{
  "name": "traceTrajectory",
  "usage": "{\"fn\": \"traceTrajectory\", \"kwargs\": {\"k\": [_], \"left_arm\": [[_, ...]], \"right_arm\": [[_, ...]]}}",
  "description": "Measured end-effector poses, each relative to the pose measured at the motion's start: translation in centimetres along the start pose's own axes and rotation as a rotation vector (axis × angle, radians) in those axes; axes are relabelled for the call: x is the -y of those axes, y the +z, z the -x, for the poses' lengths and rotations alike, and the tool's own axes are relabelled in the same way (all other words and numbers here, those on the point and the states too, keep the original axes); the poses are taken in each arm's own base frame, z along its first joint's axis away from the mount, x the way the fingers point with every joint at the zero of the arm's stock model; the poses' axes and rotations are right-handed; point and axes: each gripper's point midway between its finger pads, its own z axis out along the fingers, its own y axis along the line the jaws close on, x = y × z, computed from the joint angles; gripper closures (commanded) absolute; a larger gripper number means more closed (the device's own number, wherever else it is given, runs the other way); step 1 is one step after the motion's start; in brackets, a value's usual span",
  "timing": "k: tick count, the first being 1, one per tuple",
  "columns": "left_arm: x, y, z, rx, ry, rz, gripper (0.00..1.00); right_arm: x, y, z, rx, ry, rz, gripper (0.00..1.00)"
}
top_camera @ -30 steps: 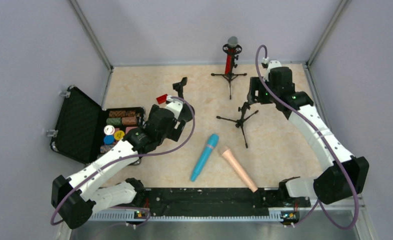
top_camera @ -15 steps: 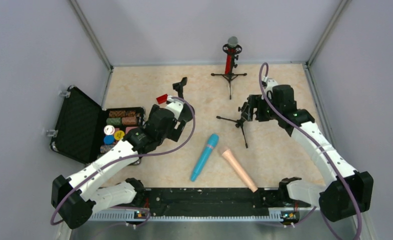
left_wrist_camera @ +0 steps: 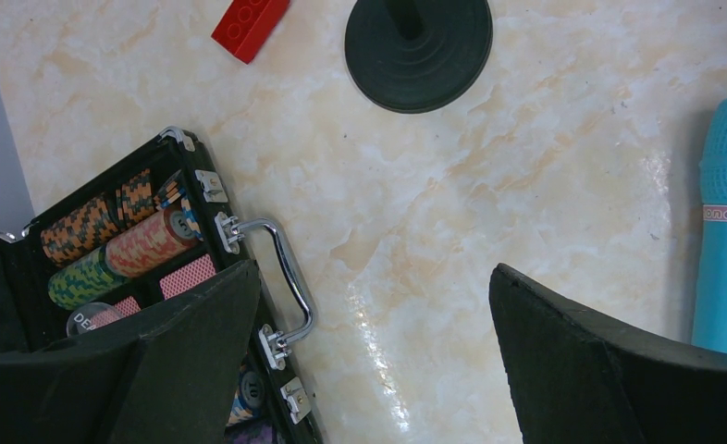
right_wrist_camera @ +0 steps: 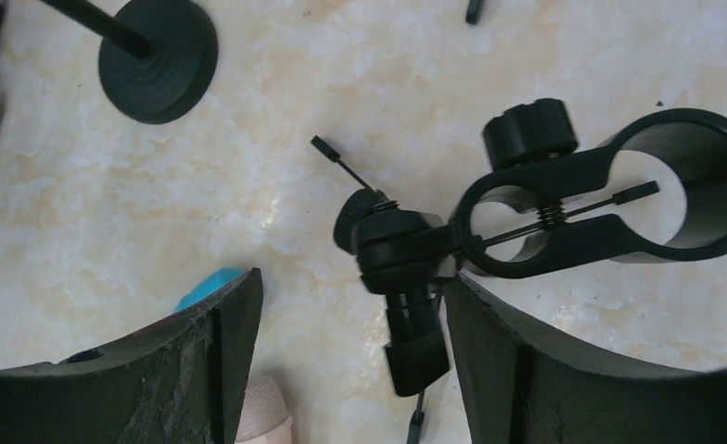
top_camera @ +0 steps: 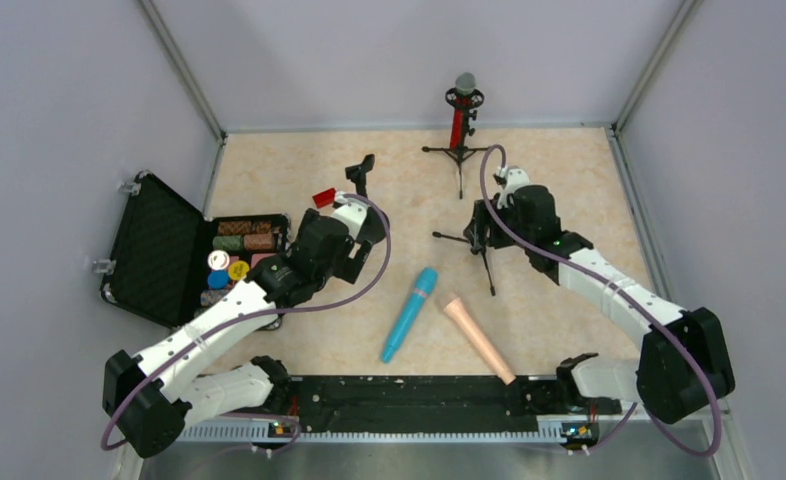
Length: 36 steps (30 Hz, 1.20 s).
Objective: Attach the microphones to the stand
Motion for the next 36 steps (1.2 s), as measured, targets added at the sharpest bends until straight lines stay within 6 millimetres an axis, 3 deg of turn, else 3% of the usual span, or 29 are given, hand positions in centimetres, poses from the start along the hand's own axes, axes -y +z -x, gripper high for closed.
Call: {"fn": "traceTrajectory", "kwargs": {"k": [4,10,17,36], "left_arm": [[0.0,0.0,0.0,0.000,0.001,0.000,0.02],[0.0,0.0,0.0,0.000,0.002,0.000,0.02],[0.0,0.0,0.0,0.000,0.003,0.000,0.02],[0.0,0.0,0.0,0.000,0.003,0.000,0.02]], "right_arm": [[1.3,1.2,0.3,0.057,-0.019,-0.061,0.36],[2.1,2.5,1.9,0.168,-0.051,-0.087,0.74],[2.2,3.4,3.9,0.275,-0.047,-0.088,0.96],[0.9,5.8,4.6,0.227,-0.003,-0.285,1.00]]}}
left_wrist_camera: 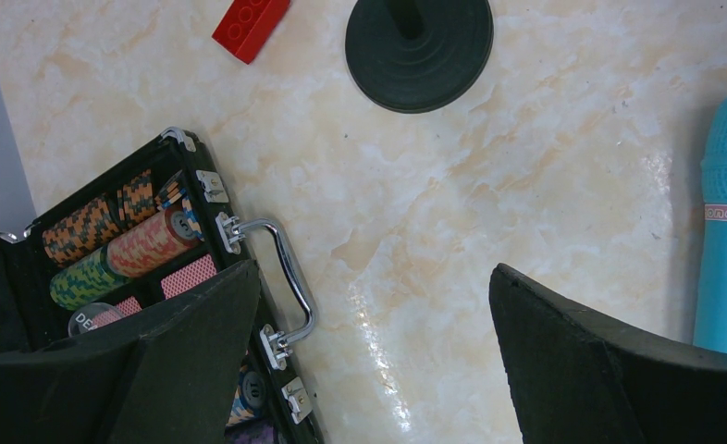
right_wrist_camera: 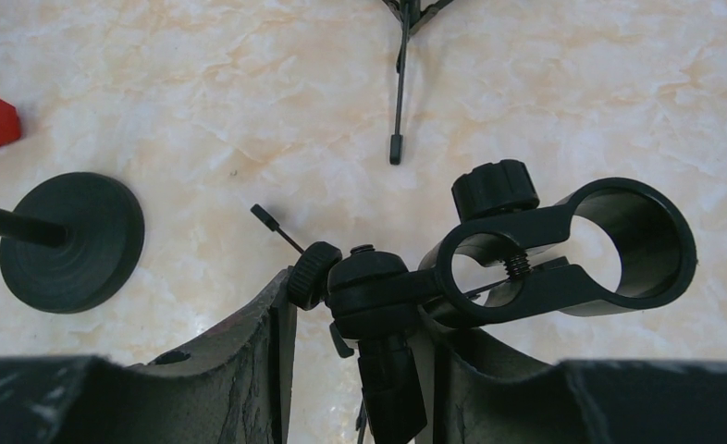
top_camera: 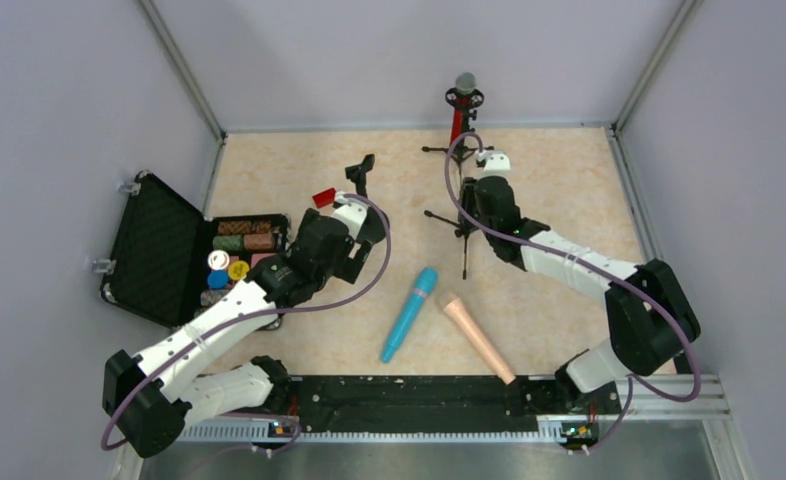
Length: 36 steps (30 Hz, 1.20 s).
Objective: Attach the microphones to the stand
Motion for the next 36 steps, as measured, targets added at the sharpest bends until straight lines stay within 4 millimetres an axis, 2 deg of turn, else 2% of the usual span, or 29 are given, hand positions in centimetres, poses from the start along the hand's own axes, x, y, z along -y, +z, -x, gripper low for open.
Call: {"fn": "traceTrajectory", "kwargs": {"k": [6,7,12,16,20,28,36], "left_arm": [[0.0,0.0,0.0,-0.001,0.000,0.000,0.02],[0.0,0.0,0.0,-0.002,0.001,0.000,0.02],[0.1,0.1,-0.1,-0.006,0.003,-0.002,0.02],[0.1,0.1,-0.1,-0.006,0.003,-0.003,0.02],[0.1,0.1,-0.1,-0.007,0.003,-0.003,0.02],[0.1,0.1,-0.2,-0.007,0.004,-0.003,0.02],[0.1,0.1,-0.2,-0.007,0.003,-0.002,0.02]], "right_arm": [[-0.4,-0.5,-0.1,-0.035,0.057,-0.067,0.99],[-0.4,-0.6,-0.2,-0.039,0.064,-0.079,0.96],[-0.8,-0.8,-0.7,-0.049,0.067,-0.098,0.74],[-0.9,-0.8,-0.8,-0.051,0.060,-0.093,0.43],[-1.1,-1.0,-1.7,-0.085,0.053,-0.080,0.24],[-1.7,-2.7,-3.4,-0.136,0.051,0.010,0.10],[-2.8,-5.4,-6.2,-0.201,0.062,0.158,0.04]]}}
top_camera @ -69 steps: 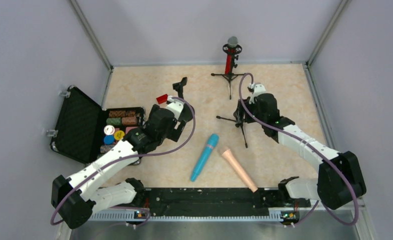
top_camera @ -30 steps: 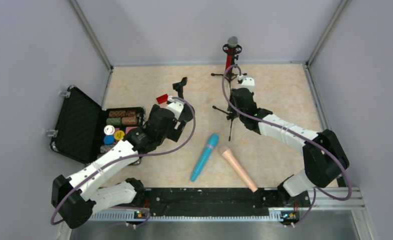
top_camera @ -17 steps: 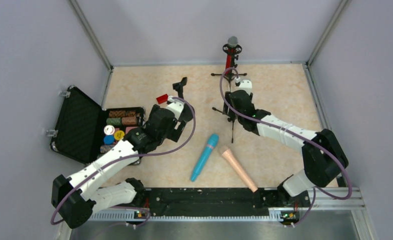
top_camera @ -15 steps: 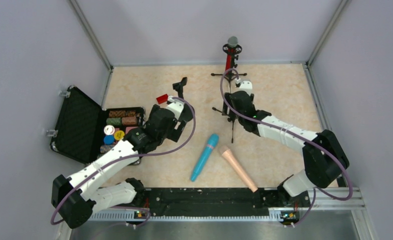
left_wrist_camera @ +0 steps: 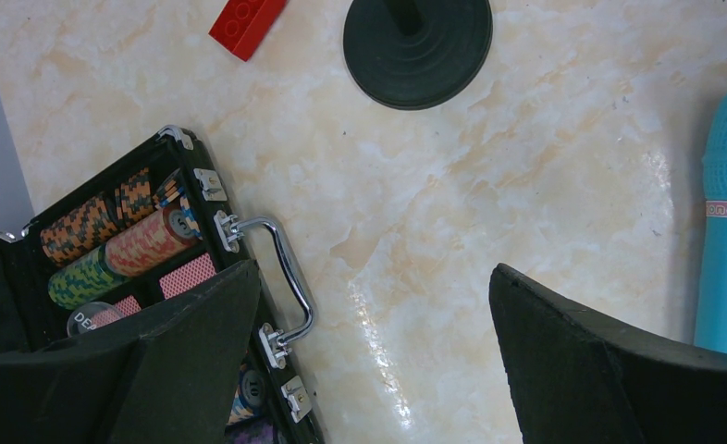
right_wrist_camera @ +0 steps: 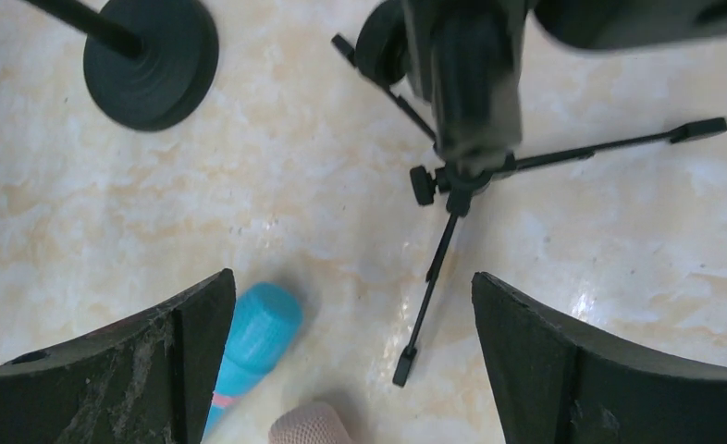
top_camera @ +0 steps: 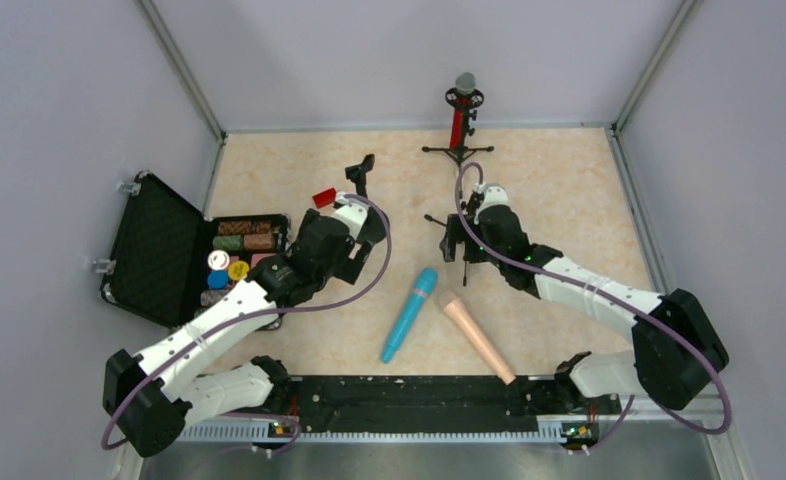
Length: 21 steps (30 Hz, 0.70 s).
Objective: Attach the microphones to the stand
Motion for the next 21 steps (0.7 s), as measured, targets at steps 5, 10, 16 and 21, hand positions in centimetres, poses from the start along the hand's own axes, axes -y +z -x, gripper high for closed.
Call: {"fn": "traceTrajectory", "kwargs": {"k": [5,10,16,21], "left_arm": [[0.0,0.0,0.0,0.000,-0.001,-0.002,0.02],[0.9,-0.1,0.1,0.004,-0.030,-0.047,0.01],[2.5,-0.7,1.5,0.030,-0.089,-0.139,0.01],[4.6,-1.2,1.9,0.025,-0.142,-0.251,0.01]], "right_arm": [[-0.3,-1.7,-1.8,-0.031,0.000,0.071,0.04],[-0.3,-3.9,-2.2,-0.022,0.010,0.124,0.04],[2.5,-5.9,-3.2,-0.021,0.092,0.136,0.05],[3.9,-7.3,-4.4,-0.030,0.174,0.156,0.06]]}}
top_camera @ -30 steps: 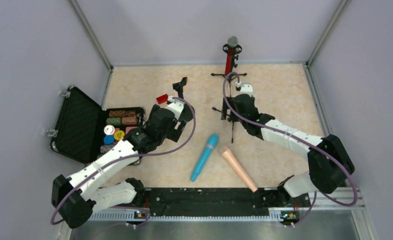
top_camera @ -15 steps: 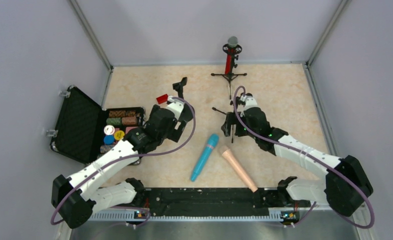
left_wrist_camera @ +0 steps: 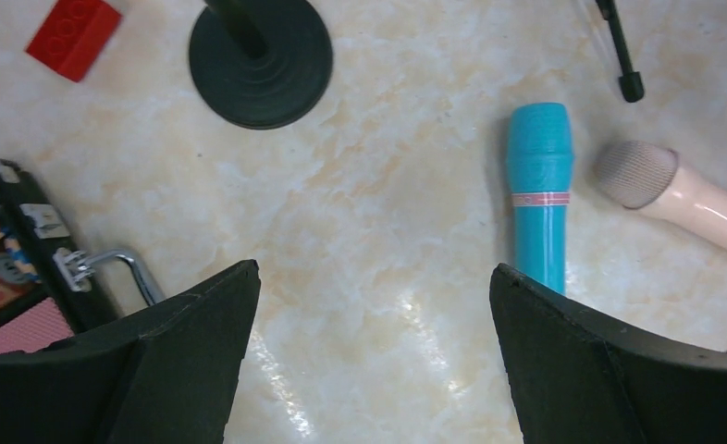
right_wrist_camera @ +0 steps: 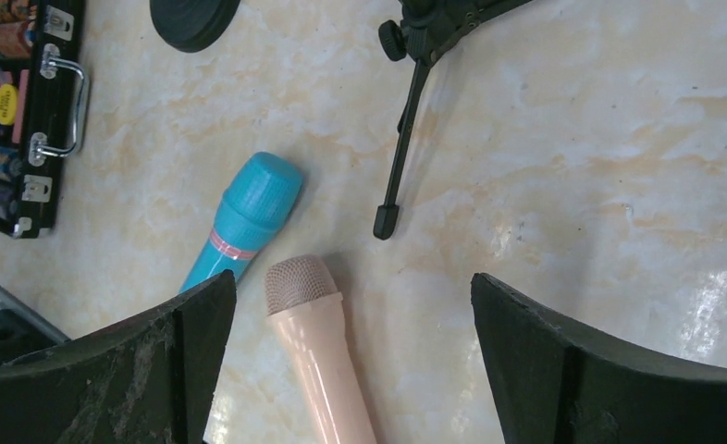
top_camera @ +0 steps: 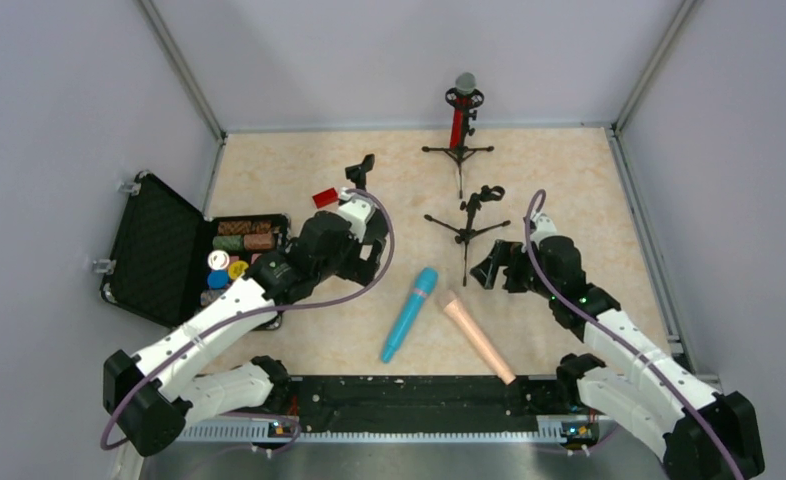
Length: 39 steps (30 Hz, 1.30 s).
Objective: Attach the microphones to the stand
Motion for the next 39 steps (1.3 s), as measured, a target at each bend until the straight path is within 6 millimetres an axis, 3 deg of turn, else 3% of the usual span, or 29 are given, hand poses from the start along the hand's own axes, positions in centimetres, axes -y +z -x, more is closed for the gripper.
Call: {"fn": "traceTrajectory", "kwargs": {"k": [6,13,20,27,31,35,37,39], "left_arm": [[2.9,1.1,-1.4,-0.062,-0.068,-0.110,0.02],[7.1,3.4,-6.3,-0.241,-0.074,-0.191,0.09],[10.9,4.8,-10.2,-0.364,-0.044,-0.234,0.15],[12.8,5.7,-13.5,-0.426,0.019,-0.195,0.28],[13.0,6.2,-15.2,-0.451,0.064,-0.143,0.48],[13.3,6.6,-15.3,-0.435,0.092,-0.101,0.87],[13.6,6.7,-15.2,-0.428,0.100,-0.104,0.98],[13.8,6.7,-15.2,-0.425,0.100,-0.104,1.00]], "right_arm": [[-0.5,-1.1,-0.5,0.001,0.061,0.059,0.06],[0.4,-1.1,-2.3,-0.046,0.115,0.058,0.06],[0.2,-1.2,-2.4,-0.055,0.127,0.072,0.06],[0.0,-1.2,-2.4,-0.056,0.125,0.083,0.06],[-0.1,-1.2,-2.4,-0.058,0.125,0.087,0.06],[-0.2,-1.3,-2.4,-0.061,0.126,0.092,0.06],[-0.2,-1.3,-2.4,-0.061,0.126,0.094,0.06],[-0.2,-1.3,-2.5,-0.063,0.125,0.096,0.06]]}}
